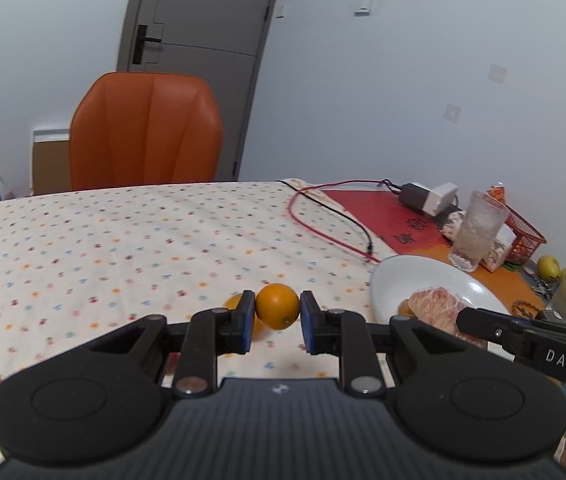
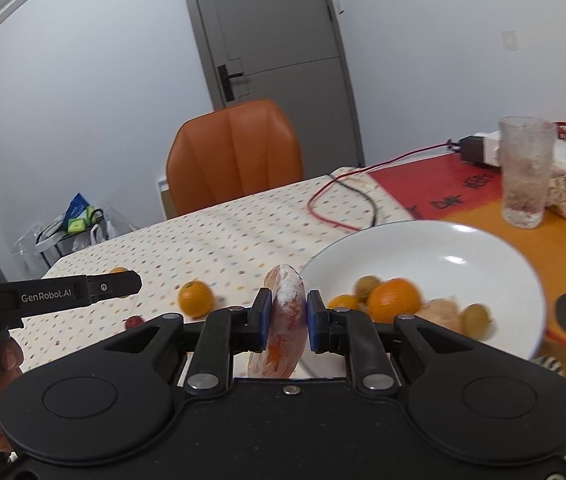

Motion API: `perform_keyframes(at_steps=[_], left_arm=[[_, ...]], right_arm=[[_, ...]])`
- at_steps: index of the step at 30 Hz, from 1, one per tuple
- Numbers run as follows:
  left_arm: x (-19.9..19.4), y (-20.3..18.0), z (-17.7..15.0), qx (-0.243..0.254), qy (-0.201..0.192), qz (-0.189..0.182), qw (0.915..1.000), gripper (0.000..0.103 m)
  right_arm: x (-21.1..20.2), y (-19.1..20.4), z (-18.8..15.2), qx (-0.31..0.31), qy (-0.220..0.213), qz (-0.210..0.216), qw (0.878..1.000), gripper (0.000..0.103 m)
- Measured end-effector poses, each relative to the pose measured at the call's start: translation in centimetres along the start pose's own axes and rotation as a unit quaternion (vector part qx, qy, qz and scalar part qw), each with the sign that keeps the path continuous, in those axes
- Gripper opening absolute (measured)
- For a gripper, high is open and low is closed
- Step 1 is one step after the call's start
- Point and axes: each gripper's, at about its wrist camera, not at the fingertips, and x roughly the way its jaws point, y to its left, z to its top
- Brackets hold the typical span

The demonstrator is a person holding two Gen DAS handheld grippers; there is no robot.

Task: Organize fruits
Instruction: 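Carry the kumquat and pomelo piece over the white plate with both tools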

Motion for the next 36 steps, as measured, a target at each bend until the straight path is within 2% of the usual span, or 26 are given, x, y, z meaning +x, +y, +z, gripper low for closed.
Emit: perform_keyframes(at_steps=[18, 36], left_arm=[[3.0, -6.4, 1.2, 0.048, 0.005, -0.031, 0.9983, 0.022], [8.3, -9.4, 0.7, 0.07, 0.041, -0.039, 0.996, 0.022]], right_arm=[[-2.1, -7.0, 1.4, 0.018, -0.023, -0.048, 0.998, 0.017], [-1.1, -11.8, 2.5, 0.02, -0.023, -0.079, 0.996, 0.017]])
